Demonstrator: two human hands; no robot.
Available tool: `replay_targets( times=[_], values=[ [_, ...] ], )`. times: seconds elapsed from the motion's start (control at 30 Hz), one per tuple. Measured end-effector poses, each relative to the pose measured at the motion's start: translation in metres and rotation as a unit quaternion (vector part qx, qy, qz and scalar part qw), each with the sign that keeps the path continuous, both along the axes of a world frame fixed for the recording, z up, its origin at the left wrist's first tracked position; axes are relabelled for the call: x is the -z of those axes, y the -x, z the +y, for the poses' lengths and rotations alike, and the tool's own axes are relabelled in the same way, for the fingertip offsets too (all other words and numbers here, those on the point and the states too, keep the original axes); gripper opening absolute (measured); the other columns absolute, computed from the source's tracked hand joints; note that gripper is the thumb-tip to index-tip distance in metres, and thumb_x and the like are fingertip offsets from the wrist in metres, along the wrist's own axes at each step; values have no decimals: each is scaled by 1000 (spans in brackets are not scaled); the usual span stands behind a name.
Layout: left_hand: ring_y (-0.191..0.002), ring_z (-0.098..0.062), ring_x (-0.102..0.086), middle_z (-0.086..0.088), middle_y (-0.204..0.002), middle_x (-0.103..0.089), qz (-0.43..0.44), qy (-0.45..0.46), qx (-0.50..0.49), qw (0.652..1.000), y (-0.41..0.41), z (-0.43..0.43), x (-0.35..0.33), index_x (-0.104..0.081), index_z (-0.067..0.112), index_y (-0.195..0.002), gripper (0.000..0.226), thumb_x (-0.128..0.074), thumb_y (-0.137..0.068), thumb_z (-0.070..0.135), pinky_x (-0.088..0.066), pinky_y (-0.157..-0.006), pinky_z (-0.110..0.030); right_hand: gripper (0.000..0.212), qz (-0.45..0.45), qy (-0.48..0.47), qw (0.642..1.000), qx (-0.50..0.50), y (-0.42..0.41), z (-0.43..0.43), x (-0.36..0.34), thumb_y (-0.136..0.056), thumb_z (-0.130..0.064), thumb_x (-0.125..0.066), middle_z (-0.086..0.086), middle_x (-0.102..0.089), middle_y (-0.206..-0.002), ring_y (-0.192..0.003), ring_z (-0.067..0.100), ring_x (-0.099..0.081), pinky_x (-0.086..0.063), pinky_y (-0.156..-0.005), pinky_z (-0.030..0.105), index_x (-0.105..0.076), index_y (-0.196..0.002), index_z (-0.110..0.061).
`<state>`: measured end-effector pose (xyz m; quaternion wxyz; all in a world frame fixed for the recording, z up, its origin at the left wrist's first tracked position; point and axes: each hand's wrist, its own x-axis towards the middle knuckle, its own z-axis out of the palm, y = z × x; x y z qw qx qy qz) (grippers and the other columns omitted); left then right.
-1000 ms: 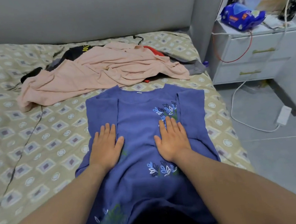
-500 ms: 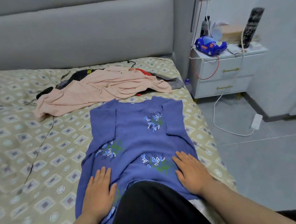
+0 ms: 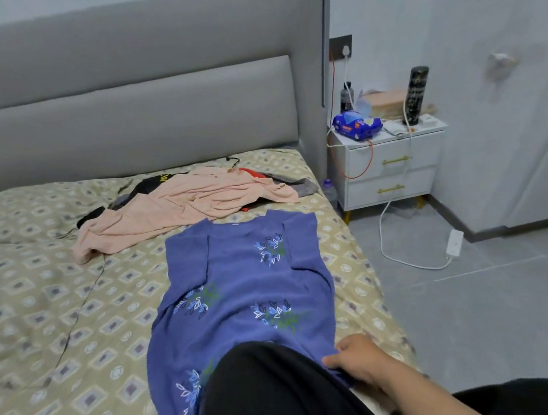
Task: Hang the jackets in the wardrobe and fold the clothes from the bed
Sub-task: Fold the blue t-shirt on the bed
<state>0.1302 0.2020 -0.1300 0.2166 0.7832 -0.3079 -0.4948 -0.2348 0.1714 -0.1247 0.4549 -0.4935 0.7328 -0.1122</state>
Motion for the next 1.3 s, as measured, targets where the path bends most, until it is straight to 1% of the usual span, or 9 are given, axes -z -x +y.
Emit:
replay_targets(
  times=[0.17, 0.3, 0.5, 0.67, 0.77, 0.87, 1.03, 1.17, 1.3],
  values=[
    [-52, -15, -69, -23, -71, -72, 234, 86, -201, 948, -1, -11, -35, -70, -2, -81, 38, -39, -103, 6, -58, -53, -28, 22, -316, 3, 926, 209, 9, -3, -19, -86, -19, -57, 18, -62, -68, -56, 21, -60, -53, -54, 25, -62, -89, 2],
    [-55, -18, -71, -10, -70, -74, 325, 191, -237, 896, -3, -16, -84, -61, 4, -103, 19, -46, -102, 14, -58, -48, -31, 14, -436, 64, 841, 315, 28, -17, -57, -102, -9, -47, 7, -46, -56, -47, 14, -50, -59, -55, 33, -53, -89, -8],
    [-51, -15, -69, -11, -64, -71, 356, 224, -245, 874, -4, -28, -149, -57, 2, -92, 18, -44, -101, 10, -56, -47, -23, 15, -581, 153, 731, 324, 57, -18, -107, -99, -1, -46, 5, -53, -58, -54, 14, -52, -60, -60, 32, -55, -93, -11],
    [-58, -10, -54, -7, -79, -50, 268, 265, -246, 893, -24, -25, -149, -51, 9, -87, 16, -45, -100, 2, -48, -41, -14, 21, -553, 214, 744, 309, 78, -12, -120, -97, 4, -47, 6, -54, -62, -59, 17, -50, -61, -63, 38, -59, -106, -10],
    [-70, -16, -54, -9, -88, -50, 264, 292, -225, 891, -26, -23, -150, -50, 12, -114, 23, -42, -100, -4, -53, -47, -17, 21, -568, 226, 722, 324, 79, -10, -119, -100, 2, -45, 8, -52, -65, -62, 19, -52, -62, -67, 46, -58, -110, -11],
    [-73, -16, -50, -10, -92, -49, 276, 292, -215, 890, -21, -19, -153, -48, 11, -122, 29, -40, -100, -5, -53, -48, -17, 18, -587, 237, 697, 336, 80, -10, -125, -102, 0, -43, 10, -56, -72, -56, 16, -62, -61, -56, 34, -55, -106, -13],
    [-70, -14, -45, -9, -86, -45, 283, 282, -249, 882, -21, -18, -154, -48, 10, -117, 22, -40, -100, -3, -51, -48, -17, 36, -547, 190, 747, 325, 87, -6, -125, -95, 14, -38, 14, -49, -81, -64, 21, -52, -54, -48, 22, -55, -114, -10],
    [-77, -17, -55, -10, -87, -55, 254, 268, -225, 902, -19, -19, -148, -55, 9, -87, 19, -43, -99, 0, -56, -52, -21, 38, -246, 193, 903, 295, 87, -7, -107, -88, 15, -37, 17, -60, -92, -65, 23, -54, -51, -45, 21, -67, -94, -7],
    [-77, -20, -61, -10, -85, -57, 228, 278, -193, 913, -16, -16, -144, -56, 7, -87, 18, -45, -99, 2, -59, -55, -25, 32, -152, 222, 922, 280, 89, -8, -98, -94, 7, -45, 15, -63, -87, -58, 24, -54, -52, -44, 23, -68, -84, -12]
  ],
)
